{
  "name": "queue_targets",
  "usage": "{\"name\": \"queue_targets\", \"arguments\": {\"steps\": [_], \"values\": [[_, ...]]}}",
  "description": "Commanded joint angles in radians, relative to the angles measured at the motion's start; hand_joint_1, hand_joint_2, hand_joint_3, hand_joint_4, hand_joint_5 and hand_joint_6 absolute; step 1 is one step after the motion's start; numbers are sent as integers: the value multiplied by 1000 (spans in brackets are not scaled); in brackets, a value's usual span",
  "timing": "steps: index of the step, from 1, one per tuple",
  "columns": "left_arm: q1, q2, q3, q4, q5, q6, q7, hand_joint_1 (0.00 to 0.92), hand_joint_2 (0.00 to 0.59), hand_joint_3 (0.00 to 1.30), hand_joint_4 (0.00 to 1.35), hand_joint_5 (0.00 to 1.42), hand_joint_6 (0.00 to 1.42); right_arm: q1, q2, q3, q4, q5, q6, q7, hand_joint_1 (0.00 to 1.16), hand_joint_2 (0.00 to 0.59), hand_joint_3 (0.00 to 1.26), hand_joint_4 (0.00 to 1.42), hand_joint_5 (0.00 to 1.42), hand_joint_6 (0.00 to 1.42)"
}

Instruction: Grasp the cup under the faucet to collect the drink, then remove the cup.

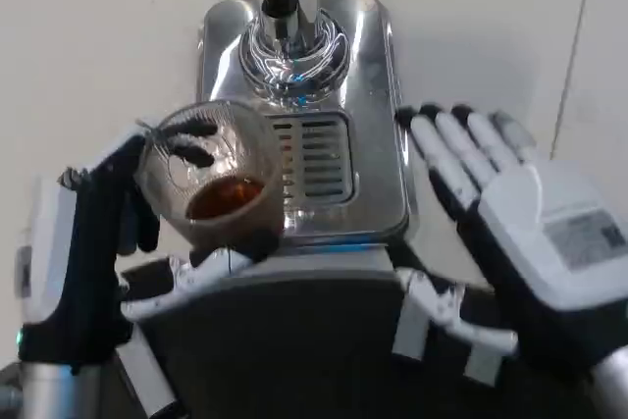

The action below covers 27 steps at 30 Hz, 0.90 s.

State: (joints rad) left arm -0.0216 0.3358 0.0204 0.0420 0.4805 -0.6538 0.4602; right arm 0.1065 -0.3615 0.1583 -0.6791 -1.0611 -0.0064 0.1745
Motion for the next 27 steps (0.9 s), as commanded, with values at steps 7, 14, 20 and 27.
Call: {"name": "queue_targets", "arguments": {"steps": [7, 14, 20, 27], "values": [[131, 3, 26, -137, -17, -99, -95, 762, 48, 1058, 1176, 1326, 1424, 130, -24, -19, 19, -11, -132, -155, 247, 537, 0, 0, 0, 0], [204, -9, 37, -194, -19, -139, -126, 759, 47, 1058, 1176, 1326, 1424, 156, -10, -13, 11, -20, -145, -174, 234, 538, 0, 0, 0, 0], [250, -7, 61, -219, -27, -193, -146, 762, 47, 1058, 1176, 1326, 1416, 163, 2, -14, -30, -14, -146, -143, 228, 537, 0, 0, 0, 0], [268, -16, 76, -217, -42, -224, -173, 761, 57, 1058, 1176, 1326, 1424, 179, 19, -13, -49, -15, -141, -127, 222, 538, 0, 0, 0, 0]]}}
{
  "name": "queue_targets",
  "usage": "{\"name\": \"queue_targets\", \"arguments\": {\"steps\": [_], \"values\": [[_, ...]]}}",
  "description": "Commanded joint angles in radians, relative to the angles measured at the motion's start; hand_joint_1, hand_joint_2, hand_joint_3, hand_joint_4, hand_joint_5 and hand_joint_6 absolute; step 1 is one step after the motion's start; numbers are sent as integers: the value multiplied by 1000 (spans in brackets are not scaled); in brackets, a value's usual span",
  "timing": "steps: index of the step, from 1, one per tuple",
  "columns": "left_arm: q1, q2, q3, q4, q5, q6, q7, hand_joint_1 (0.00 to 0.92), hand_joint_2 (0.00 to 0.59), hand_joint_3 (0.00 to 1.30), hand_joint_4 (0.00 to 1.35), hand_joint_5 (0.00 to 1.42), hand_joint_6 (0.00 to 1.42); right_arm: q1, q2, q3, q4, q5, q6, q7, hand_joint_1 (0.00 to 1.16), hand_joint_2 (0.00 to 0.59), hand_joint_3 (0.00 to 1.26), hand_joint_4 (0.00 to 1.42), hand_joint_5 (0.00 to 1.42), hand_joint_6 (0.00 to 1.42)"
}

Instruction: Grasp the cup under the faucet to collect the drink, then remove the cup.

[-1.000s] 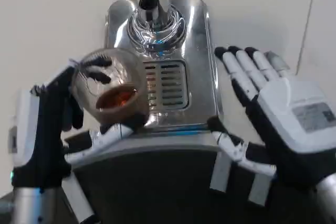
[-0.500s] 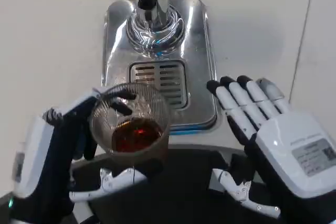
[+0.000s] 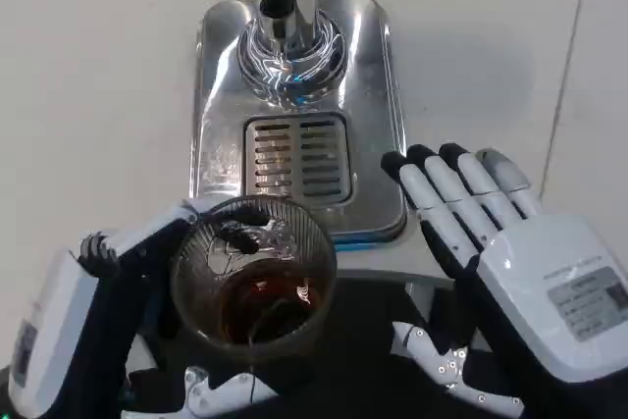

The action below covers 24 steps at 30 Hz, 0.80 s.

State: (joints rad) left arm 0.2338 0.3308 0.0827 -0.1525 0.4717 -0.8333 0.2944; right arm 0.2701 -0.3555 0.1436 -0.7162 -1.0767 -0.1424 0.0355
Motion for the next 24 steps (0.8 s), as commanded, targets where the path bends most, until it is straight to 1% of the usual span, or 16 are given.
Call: {"name": "queue_targets", "arguments": {"steps": [1, 3, 11, 15, 20, 24], "values": [[13, -13, 16, -22, -32, -47, -9, 761, 57, 1058, 1176, 1326, 1424, 17, 14, 1, -11, 0, -6, 11, 221, 538, 0, 0, 0, 0], [15, -16, 19, -20, -31, -51, -12, 760, 58, 1060, 1176, 1313, 1424, 25, 14, -1, -11, -1, -10, 6, 221, 543, 0, 0, 0, 0], [14, -26, 38, -10, -38, -62, -27, 761, 59, 1068, 1176, 1326, 1417, 128, 12, -4, -35, -4, -55, -33, 221, 550, 0, 0, 0, 0], [13, -34, 42, -9, -38, -60, -29, 765, 60, 1069, 1176, 1326, 1419, 161, 13, -8, -37, -6, -71, -45, 221, 551, 0, 0, 0, 0], [13, -42, 43, -7, -36, -62, -32, 767, 60, 1069, 1176, 1326, 1423, 174, 19, -7, -26, -9, -75, -56, 223, 549, 0, 0, 0, 0], [9, -42, 47, -7, -38, -60, -34, 768, 61, 1069, 1176, 1326, 1424, 158, 24, -11, -8, -2, -72, -59, 229, 551, 0, 0, 0, 0]]}}
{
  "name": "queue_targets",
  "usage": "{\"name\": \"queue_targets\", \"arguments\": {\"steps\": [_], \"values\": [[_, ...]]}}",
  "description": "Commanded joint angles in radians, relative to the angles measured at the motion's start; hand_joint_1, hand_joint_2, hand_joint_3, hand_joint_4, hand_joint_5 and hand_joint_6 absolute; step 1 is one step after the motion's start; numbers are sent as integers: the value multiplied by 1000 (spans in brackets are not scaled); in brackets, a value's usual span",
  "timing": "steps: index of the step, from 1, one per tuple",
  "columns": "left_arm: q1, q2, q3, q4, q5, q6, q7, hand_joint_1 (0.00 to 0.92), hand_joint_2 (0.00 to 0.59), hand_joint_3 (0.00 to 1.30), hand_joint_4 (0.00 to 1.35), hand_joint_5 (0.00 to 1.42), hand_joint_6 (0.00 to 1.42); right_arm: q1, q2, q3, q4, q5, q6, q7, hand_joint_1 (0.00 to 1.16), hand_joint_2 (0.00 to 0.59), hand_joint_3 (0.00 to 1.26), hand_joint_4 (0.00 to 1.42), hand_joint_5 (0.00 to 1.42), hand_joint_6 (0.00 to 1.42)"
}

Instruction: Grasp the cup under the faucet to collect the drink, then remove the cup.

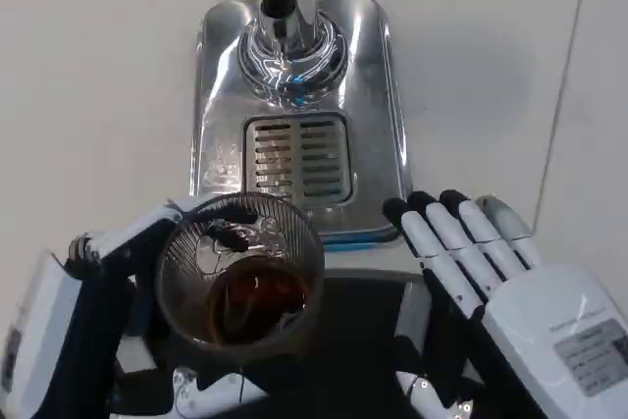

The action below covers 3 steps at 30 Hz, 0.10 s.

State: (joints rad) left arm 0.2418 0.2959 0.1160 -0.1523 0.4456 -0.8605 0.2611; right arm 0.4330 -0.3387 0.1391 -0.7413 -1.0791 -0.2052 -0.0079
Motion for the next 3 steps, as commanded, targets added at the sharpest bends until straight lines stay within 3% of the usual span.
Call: {"name": "queue_targets", "arguments": {"steps": [1, 3], "values": [[0, -7, 15, -8, -13, -31, -2, 768, 61, 1069, 1176, 1326, 1424, -8, 8, -7, 18, 1, -10, -14, 231, 552, 0, 0, 0, 0], [-3, -8, 17, -9, -15, -28, -5, 769, 61, 1069, 1176, 1326, 1424, -17, 11, -6, 19, 2, -6, -4, 234, 553, 0, 0, 0, 0]]}}
